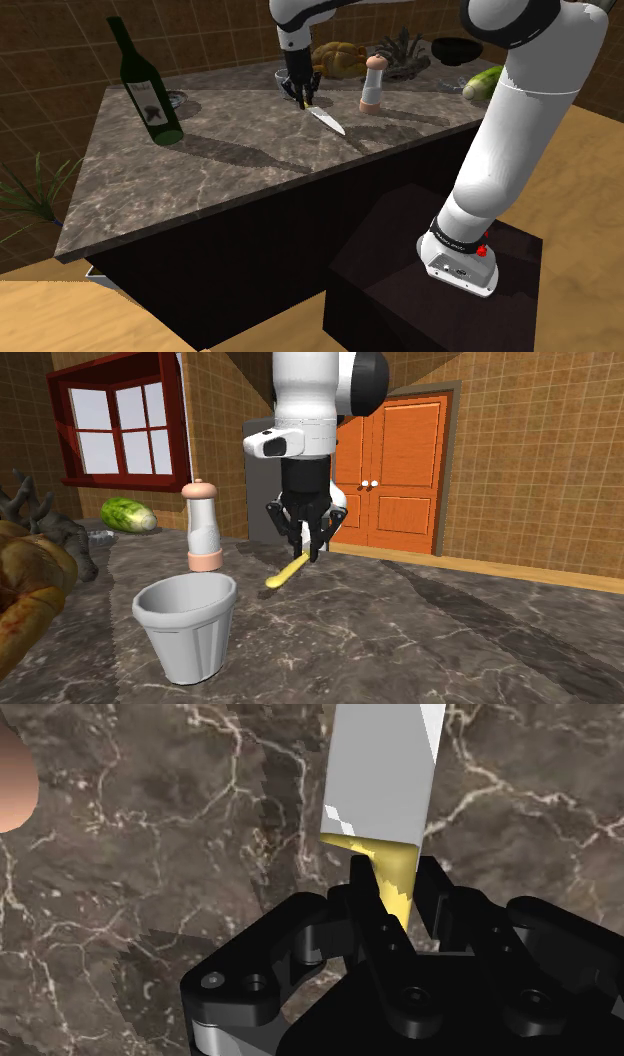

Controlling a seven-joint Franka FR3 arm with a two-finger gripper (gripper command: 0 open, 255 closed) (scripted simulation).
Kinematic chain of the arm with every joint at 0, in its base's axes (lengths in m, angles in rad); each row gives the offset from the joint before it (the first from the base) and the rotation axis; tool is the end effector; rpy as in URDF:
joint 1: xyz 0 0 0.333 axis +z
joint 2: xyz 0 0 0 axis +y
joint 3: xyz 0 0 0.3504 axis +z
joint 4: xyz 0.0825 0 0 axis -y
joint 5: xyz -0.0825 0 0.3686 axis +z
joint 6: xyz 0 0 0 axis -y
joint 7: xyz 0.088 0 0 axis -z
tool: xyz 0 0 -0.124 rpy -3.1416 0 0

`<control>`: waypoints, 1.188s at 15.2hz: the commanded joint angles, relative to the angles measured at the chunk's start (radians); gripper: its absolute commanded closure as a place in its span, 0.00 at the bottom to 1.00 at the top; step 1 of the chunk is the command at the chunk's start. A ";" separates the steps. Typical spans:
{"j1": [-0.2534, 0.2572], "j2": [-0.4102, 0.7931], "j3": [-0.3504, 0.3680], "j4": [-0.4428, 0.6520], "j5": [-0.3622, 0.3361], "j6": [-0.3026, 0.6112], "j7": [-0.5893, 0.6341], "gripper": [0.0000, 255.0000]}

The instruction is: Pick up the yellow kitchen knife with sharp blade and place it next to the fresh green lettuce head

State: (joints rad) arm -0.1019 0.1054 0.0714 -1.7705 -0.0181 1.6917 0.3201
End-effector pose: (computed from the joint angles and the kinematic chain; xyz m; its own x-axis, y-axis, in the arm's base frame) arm 0.5587 -0.0206 0.5029 0.9248 -0.3400 -0.1705 -0.3334 -0.9404 0.0668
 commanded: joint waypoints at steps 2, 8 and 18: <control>-0.001 -0.005 -0.001 0.034 0.000 -0.040 -0.002 1.00; 0.000 -0.007 0.000 0.113 0.000 -0.120 -0.003 1.00; 0.001 0.011 0.000 0.271 -0.001 -0.260 -0.004 1.00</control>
State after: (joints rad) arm -0.1020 0.1084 0.0711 -1.5246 -0.0185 1.4491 0.3152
